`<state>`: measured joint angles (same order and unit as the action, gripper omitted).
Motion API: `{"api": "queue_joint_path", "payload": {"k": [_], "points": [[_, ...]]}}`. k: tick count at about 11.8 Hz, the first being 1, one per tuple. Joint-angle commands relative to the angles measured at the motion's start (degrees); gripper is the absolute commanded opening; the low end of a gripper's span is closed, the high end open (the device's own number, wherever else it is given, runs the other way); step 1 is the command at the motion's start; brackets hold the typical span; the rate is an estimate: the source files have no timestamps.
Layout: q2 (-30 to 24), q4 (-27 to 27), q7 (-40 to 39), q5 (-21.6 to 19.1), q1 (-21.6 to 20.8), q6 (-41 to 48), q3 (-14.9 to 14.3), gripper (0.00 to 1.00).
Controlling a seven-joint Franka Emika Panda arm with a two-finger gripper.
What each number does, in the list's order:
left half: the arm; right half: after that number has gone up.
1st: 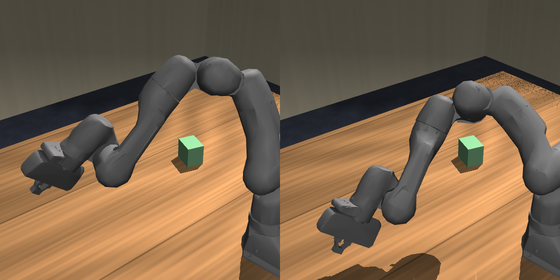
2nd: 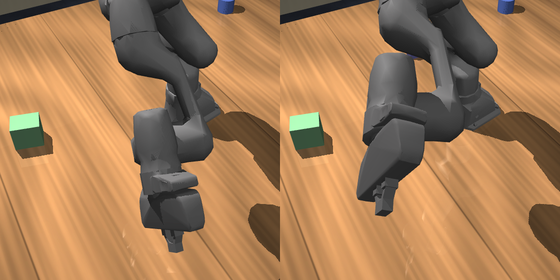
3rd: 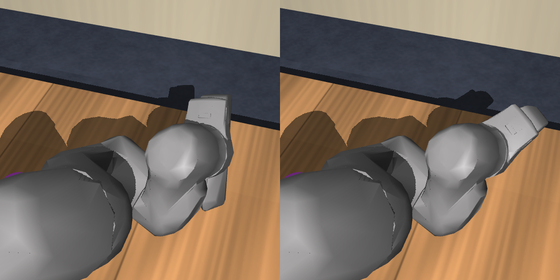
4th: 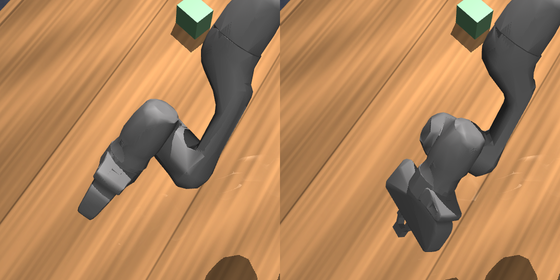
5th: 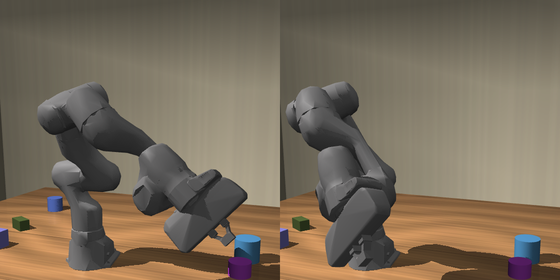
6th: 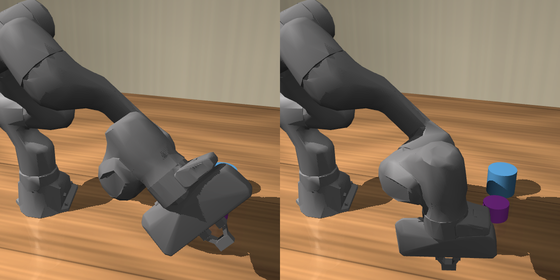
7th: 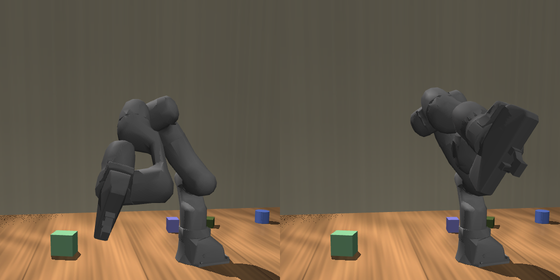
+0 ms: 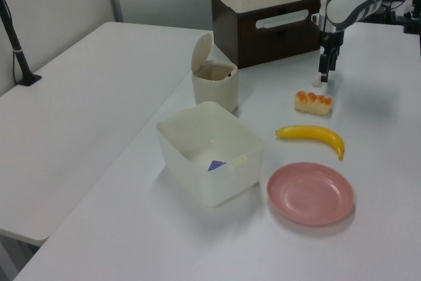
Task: Grab it up and put it in the trash
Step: 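Move the gripper over the white paper ball and lower it, then close the gripper on the white paper ball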
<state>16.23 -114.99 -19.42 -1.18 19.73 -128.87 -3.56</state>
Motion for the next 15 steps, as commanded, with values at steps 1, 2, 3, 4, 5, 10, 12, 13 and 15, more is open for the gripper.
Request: {"api": "queue_joint_path", "payload": {"k": [1, 2, 3, 4, 5, 10, 12, 13, 15], "points": [[0.20, 0.21, -1.85, 0.57, -0.05, -1.56, -0.39, 0.99], [0.38, 0.47, -1.85, 0.48, -0.13, -1.56, -0.39, 0.99], [0.64, 1.17, -1.94, 0.48, -0.22, -1.56, -0.39, 0.99], [0.82, 1.70, -1.94, 0.48, -0.40, -1.56, -0.39, 0.99], [1.08, 1.70, -1.94, 0.39, -0.57, -1.56, -0.39, 0.99], [3.19, 2.49, -2.47, 0.48, -2.59, -1.65, -0.13, 0.94], [3.46, 3.19, -2.91, 0.39, -2.77, -1.65, 0.04, 0.84], [3.46, 3.46, -3.61, 0.39, -2.94, -1.56, 0.13, 0.82], [3.46, 3.46, -3.79, 0.39, -3.03, -1.56, 0.13, 0.76]]}}
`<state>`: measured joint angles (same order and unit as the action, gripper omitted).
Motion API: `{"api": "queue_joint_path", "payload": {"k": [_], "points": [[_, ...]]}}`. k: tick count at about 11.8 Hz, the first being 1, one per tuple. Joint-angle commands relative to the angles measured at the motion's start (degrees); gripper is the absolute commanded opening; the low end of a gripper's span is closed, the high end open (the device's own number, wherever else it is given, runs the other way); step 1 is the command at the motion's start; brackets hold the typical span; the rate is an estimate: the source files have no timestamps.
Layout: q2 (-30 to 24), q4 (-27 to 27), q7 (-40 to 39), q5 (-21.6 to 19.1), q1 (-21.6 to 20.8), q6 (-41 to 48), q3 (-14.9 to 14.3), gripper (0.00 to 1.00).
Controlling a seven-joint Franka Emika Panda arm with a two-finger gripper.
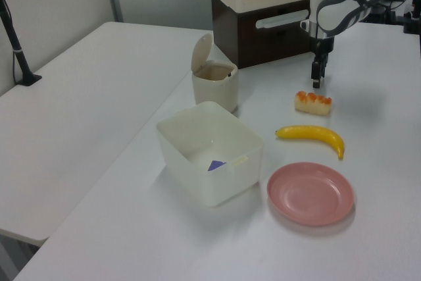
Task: Grab it up and put it in the trash
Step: 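Close the gripper on the white paper ball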
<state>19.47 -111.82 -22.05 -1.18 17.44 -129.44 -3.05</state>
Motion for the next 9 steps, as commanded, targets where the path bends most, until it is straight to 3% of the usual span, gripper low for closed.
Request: {"api": "queue_joint_path", "payload": {"k": [1, 5, 6, 9], "points": [[0.22, 0.28, -1.24, 0.39, -0.83, -0.99, -0.38, 0.67], [0.13, 0.28, -2.39, 0.39, -0.92, -0.90, -0.38, 0.46], [0.04, 0.28, -2.56, 0.39, -0.92, -0.81, -0.38, 0.35], [0.04, 0.28, -2.74, 0.39, -1.45, -0.72, -0.38, 0.30]]}}
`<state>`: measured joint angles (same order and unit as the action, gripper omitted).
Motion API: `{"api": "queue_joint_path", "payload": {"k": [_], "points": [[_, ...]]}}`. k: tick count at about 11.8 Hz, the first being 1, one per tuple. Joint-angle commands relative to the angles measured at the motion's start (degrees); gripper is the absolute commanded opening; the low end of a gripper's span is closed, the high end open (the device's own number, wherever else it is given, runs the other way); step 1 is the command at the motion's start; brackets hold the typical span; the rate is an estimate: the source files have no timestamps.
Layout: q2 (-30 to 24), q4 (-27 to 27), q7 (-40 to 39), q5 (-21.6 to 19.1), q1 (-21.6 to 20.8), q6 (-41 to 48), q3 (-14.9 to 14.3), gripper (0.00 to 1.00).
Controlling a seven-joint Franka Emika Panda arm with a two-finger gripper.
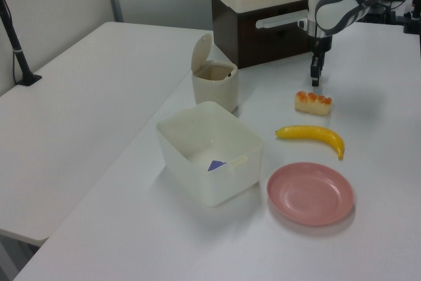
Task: Grab it up and put it in the trash
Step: 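Close the gripper on the white paper ball, then lift the paper ball and carry it over the white trash can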
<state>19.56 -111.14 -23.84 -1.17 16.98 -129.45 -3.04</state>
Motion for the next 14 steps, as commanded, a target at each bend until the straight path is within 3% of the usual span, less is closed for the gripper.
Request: {"api": "queue_joint_path", "payload": {"k": [1, 7, 11, 14], "points": [[-0.05, -0.48, -0.95, 0.47, -1.07, -0.55, -0.39, 0.29], [-3.90, -0.13, -0.33, 0.29, -2.64, 0.59, -0.39, 0.29], [-5.23, 10.22, -0.16, -0.41, -4.14, 15.25, 0.57, 0.29], [-5.06, 13.14, -0.07, -2.08, -5.37, 15.19, 2.68, 0.30]]}}
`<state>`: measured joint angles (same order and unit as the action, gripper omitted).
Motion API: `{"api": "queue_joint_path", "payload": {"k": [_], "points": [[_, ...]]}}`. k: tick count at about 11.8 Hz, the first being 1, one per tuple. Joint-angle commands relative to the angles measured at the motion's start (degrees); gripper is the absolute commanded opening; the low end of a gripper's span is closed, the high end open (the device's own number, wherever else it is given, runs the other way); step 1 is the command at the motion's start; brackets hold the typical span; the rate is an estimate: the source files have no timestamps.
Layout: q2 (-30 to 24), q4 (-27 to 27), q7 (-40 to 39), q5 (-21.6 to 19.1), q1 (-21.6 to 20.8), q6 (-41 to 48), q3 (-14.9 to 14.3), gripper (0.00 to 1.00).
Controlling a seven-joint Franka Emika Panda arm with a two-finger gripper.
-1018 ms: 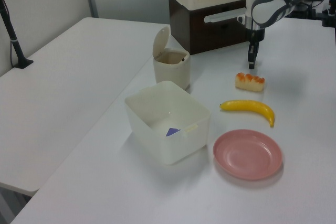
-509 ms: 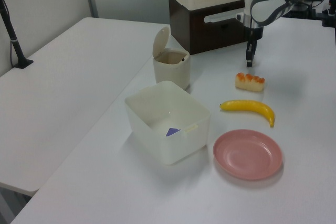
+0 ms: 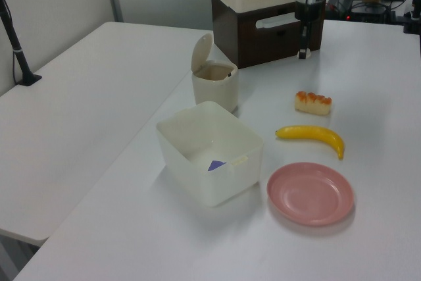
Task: Grab it up and put it in the trash
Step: 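Lift the paper ball and carry it over the white trash can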
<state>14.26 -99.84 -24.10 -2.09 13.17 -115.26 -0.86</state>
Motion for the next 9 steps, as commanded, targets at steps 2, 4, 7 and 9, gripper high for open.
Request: {"api": "queue_joint_path", "payload": {"k": [2, 4, 7, 9], "points": [[0.94, 4.63, -0.33, -1.16, -2.79, 0.91, 0.51, 0.31], [1.90, 6.76, 0.20, -1.24, -4.72, 0.91, 0.51, 0.32], [3.66, 10.09, 0.20, -1.33, -7.71, 0.83, 0.51, 0.31], [7.34, 14.13, 0.29, -1.07, -9.56, 0.83, 0.33, 0.31]]}}
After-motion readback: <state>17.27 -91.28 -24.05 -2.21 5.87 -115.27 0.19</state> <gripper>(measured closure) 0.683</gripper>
